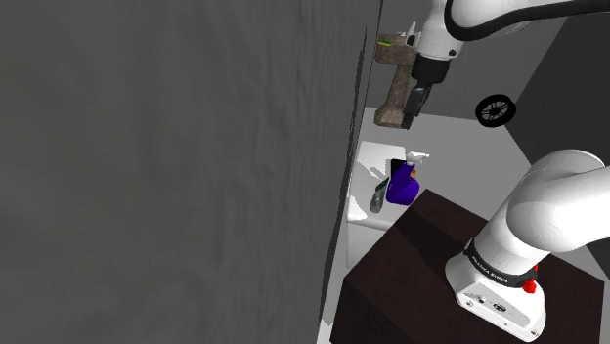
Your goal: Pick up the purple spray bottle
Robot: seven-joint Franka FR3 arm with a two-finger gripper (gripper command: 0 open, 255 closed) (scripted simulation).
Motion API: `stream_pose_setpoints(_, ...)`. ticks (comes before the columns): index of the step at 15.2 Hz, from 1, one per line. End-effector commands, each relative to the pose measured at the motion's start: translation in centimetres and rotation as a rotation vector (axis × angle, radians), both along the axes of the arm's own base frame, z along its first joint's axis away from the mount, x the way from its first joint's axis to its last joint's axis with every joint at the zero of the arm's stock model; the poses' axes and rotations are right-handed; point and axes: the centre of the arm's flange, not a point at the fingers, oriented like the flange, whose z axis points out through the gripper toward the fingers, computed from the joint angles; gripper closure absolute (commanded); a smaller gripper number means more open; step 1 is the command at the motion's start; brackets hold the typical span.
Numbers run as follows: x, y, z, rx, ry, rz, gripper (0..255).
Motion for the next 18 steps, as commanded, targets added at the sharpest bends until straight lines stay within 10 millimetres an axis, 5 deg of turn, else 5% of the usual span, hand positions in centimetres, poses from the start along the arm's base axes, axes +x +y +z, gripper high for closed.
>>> stream_pose_setpoints(1, 0.1, -1.4, -2.1, -0.014, -0.001, 0.029, 0)
stream_pose_setpoints(13, 0.7, -9.6, -14.6, -0.092, -0.001, 0.185, 0)
stream_pose_setpoints(18, 0.7, -9.6, -17.2, -0.092, -0.001, 0.185, 0)
